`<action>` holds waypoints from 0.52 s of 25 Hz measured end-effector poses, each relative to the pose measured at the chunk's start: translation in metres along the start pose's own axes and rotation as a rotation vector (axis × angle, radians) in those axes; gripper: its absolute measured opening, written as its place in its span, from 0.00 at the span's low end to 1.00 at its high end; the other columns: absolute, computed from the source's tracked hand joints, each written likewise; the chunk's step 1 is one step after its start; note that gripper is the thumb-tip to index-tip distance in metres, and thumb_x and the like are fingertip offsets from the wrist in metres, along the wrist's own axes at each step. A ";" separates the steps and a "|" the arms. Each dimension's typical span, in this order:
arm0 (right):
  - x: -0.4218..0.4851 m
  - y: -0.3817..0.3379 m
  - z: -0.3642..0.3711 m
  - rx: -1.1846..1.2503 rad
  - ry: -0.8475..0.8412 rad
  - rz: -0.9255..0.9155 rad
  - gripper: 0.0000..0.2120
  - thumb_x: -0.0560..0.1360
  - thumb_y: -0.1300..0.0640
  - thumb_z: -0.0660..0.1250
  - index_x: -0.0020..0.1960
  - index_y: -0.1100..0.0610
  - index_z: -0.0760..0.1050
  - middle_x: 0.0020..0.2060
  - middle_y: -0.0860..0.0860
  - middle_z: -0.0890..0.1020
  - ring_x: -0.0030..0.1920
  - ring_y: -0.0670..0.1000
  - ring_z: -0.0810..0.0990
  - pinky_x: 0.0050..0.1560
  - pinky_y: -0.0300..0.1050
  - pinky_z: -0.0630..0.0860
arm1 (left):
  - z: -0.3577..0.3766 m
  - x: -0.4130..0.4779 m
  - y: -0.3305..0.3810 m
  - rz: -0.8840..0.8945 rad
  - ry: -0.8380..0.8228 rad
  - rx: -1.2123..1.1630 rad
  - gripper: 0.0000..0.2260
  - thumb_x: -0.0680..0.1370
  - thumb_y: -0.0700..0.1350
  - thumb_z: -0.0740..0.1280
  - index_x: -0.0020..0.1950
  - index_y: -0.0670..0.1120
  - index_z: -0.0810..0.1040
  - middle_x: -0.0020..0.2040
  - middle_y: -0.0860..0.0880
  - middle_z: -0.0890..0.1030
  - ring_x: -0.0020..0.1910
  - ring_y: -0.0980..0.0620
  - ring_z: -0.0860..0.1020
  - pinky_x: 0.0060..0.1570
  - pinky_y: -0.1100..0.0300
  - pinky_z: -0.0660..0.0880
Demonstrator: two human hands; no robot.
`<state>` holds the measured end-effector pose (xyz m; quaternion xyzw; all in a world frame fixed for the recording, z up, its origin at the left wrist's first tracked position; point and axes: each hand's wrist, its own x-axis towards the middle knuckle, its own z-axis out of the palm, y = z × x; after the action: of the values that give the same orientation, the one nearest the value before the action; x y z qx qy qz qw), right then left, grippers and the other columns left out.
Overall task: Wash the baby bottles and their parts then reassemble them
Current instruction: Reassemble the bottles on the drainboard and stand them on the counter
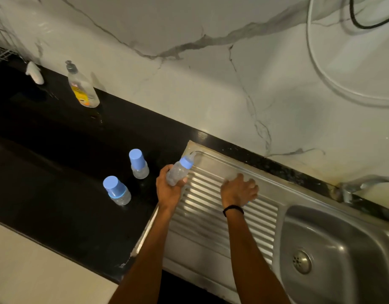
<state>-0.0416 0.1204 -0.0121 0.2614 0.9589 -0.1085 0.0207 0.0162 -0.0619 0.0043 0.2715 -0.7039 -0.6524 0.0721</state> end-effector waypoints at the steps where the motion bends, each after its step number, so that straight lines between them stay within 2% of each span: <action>1: 0.005 0.011 0.003 0.001 -0.084 0.105 0.20 0.77 0.49 0.67 0.67 0.53 0.71 0.69 0.62 0.66 0.67 0.64 0.66 0.67 0.61 0.66 | 0.001 -0.001 0.000 0.012 0.000 0.002 0.18 0.71 0.41 0.77 0.59 0.50 0.78 0.50 0.53 0.82 0.47 0.58 0.82 0.48 0.59 0.80; 3: 0.013 0.030 0.007 0.048 -0.237 0.183 0.21 0.78 0.50 0.66 0.68 0.55 0.69 0.68 0.63 0.66 0.64 0.64 0.68 0.63 0.58 0.72 | 0.004 0.000 -0.002 0.028 -0.007 0.010 0.19 0.71 0.41 0.77 0.59 0.49 0.78 0.50 0.53 0.82 0.48 0.56 0.82 0.47 0.62 0.79; 5: 0.016 0.037 0.008 0.118 -0.305 0.113 0.19 0.79 0.52 0.65 0.66 0.59 0.71 0.63 0.62 0.73 0.60 0.61 0.73 0.59 0.53 0.75 | 0.009 0.002 -0.003 0.013 -0.028 0.017 0.17 0.71 0.44 0.77 0.58 0.50 0.79 0.50 0.52 0.83 0.49 0.53 0.83 0.48 0.61 0.80; 7: 0.014 0.030 -0.013 0.348 -0.328 0.080 0.19 0.76 0.53 0.71 0.62 0.60 0.74 0.57 0.59 0.79 0.52 0.56 0.78 0.51 0.47 0.78 | 0.012 -0.003 0.003 -0.026 -0.067 0.007 0.15 0.71 0.49 0.76 0.56 0.55 0.80 0.49 0.53 0.84 0.48 0.53 0.84 0.49 0.58 0.81; 9: 0.013 0.019 -0.051 0.804 -0.407 0.124 0.20 0.73 0.55 0.75 0.60 0.62 0.76 0.51 0.56 0.80 0.43 0.50 0.78 0.41 0.40 0.76 | 0.007 -0.009 0.017 -0.100 -0.144 -0.205 0.18 0.73 0.50 0.77 0.61 0.54 0.80 0.50 0.52 0.84 0.45 0.53 0.82 0.46 0.57 0.80; 10: 0.012 0.014 -0.077 1.117 -0.513 0.129 0.20 0.72 0.56 0.75 0.60 0.62 0.76 0.50 0.57 0.80 0.43 0.50 0.79 0.41 0.39 0.77 | 0.002 -0.010 0.029 -0.177 -0.229 -0.405 0.20 0.74 0.50 0.76 0.65 0.50 0.79 0.50 0.49 0.83 0.43 0.53 0.81 0.44 0.58 0.80; 11: 0.015 0.015 -0.099 1.503 -0.689 0.117 0.19 0.73 0.56 0.74 0.61 0.62 0.76 0.51 0.58 0.80 0.45 0.51 0.80 0.45 0.41 0.78 | -0.003 -0.009 0.036 -0.214 -0.343 -0.578 0.22 0.76 0.51 0.74 0.67 0.47 0.77 0.51 0.46 0.81 0.43 0.53 0.79 0.43 0.60 0.79; 12: 0.020 0.019 -0.114 1.880 -0.870 0.092 0.20 0.73 0.55 0.72 0.62 0.61 0.74 0.53 0.58 0.80 0.48 0.53 0.81 0.49 0.44 0.80 | -0.010 -0.005 0.040 -0.213 -0.386 -0.642 0.24 0.77 0.54 0.73 0.68 0.44 0.76 0.51 0.45 0.80 0.43 0.53 0.78 0.44 0.61 0.79; 13: 0.025 0.024 -0.120 2.078 -1.016 0.056 0.20 0.74 0.53 0.71 0.62 0.60 0.73 0.55 0.58 0.79 0.50 0.53 0.81 0.52 0.45 0.80 | -0.015 -0.001 0.038 -0.210 -0.409 -0.669 0.25 0.76 0.58 0.71 0.67 0.44 0.76 0.50 0.45 0.80 0.43 0.54 0.78 0.44 0.62 0.78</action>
<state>-0.0489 0.1793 0.0980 0.0998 0.2821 -0.9368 0.1813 0.0129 -0.0748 0.0433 0.1680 -0.4212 -0.8897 -0.0521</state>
